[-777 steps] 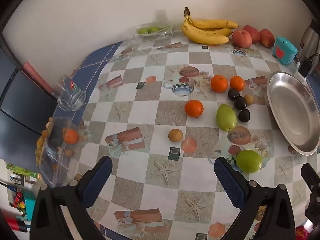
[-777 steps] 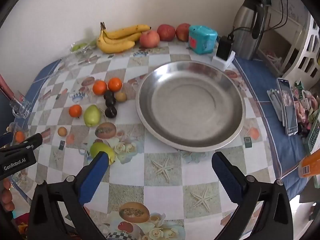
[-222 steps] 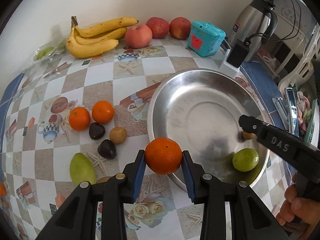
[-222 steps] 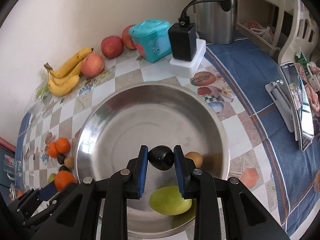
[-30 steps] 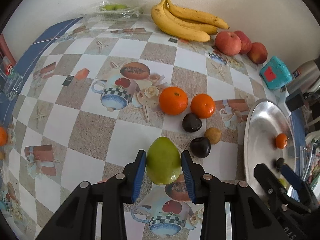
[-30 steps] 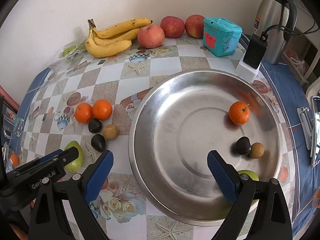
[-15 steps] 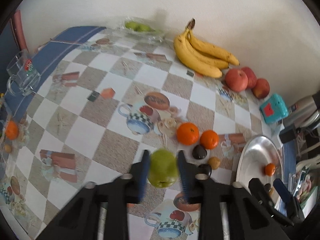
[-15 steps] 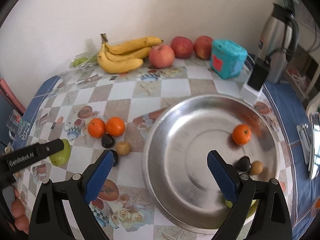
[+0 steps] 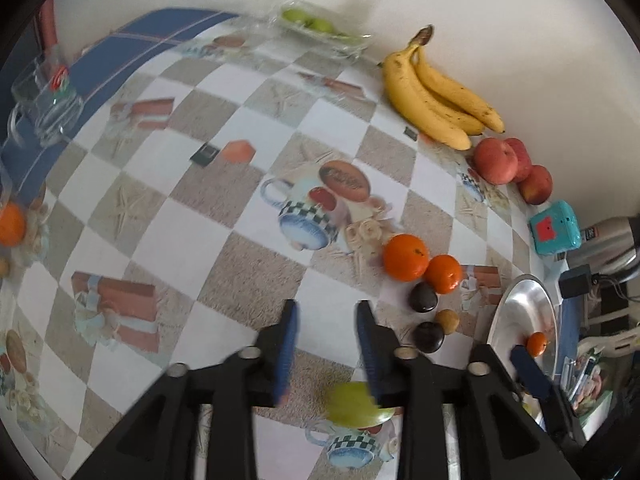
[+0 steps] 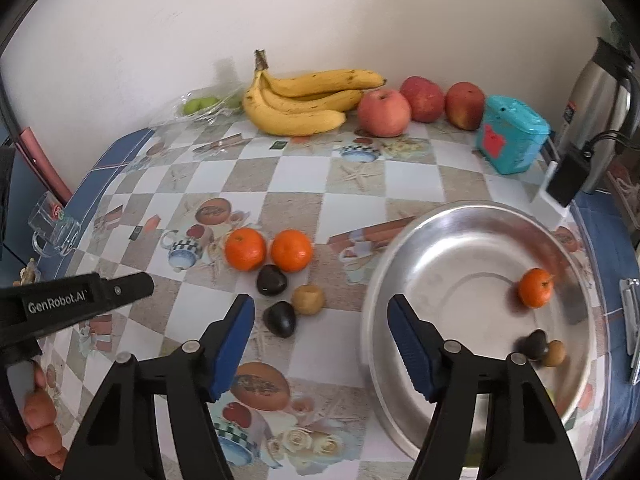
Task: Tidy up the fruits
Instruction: 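Lift the green pear with the left tool while the right tool approaches a dark plum, then grasp the dark plum with the right tool while the left tool holds the pear, then carry the green pear and dark plum over the steel bowl with both tools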
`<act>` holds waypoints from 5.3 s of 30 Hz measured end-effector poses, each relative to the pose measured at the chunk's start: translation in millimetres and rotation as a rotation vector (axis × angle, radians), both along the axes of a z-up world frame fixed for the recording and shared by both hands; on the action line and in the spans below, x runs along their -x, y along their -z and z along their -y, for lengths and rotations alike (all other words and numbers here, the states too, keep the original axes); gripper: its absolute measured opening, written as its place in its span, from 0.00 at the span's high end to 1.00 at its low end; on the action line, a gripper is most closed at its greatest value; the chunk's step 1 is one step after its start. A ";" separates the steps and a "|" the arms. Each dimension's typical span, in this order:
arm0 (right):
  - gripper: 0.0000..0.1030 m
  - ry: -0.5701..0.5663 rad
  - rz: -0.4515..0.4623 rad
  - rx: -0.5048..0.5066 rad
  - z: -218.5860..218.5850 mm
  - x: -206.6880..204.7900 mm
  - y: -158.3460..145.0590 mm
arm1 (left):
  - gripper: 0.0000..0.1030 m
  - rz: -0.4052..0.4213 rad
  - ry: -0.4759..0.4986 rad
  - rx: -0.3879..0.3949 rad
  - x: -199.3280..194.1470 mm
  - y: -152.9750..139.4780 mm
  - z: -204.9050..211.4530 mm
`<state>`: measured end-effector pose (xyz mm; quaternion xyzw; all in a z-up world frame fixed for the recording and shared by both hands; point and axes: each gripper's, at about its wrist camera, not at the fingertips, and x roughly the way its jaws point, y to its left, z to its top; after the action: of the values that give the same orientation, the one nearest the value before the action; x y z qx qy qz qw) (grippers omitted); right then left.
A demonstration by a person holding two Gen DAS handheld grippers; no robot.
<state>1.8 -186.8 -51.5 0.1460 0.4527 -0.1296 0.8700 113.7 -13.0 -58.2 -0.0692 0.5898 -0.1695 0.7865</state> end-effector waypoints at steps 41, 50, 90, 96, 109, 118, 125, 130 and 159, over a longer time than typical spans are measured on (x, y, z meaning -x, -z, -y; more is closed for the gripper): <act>0.51 0.073 0.007 -0.037 13.6 2.8 -4.3 | 0.40 -0.189 0.151 0.070 21.6 45.2 43.0; 0.51 0.088 0.009 -0.049 18.8 5.7 -4.9 | 0.53 -0.256 0.155 0.153 24.9 49.9 46.1; 0.63 0.061 -0.107 -0.197 -9.3 -32.8 52.8 | 0.60 -0.195 -0.055 0.191 -11.8 29.9 -14.2; 0.73 0.083 -0.102 -0.210 -6.7 -32.7 53.8 | 0.60 -0.195 -0.059 0.190 -13.1 30.3 -14.8; 0.74 0.085 -0.038 -0.271 -0.3 -22.8 32.7 | 0.60 -0.176 -0.071 0.181 -12.5 27.0 -16.0; 0.74 0.084 -0.013 -0.266 4.0 -17.1 19.0 | 0.60 -0.170 -0.067 0.163 -10.9 26.6 -12.8; 0.74 0.108 0.010 -0.240 20.2 -3.2 6.9 | 0.60 -0.138 -0.030 0.172 -4.8 14.0 0.0; 0.74 0.138 0.019 -0.221 35.0 9.2 1.5 | 0.60 -0.103 0.020 0.185 6.8 0.4 18.0; 0.74 0.387 -0.065 -0.200 124.3 86.9 18.8 | 0.60 -0.055 0.423 0.150 105.2 1.6 149.4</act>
<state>-85.1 -311.1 -70.3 0.3116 0.4547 -0.2530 0.7951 8.6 -162.4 -59.9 -0.0066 0.5982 -0.3722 0.7096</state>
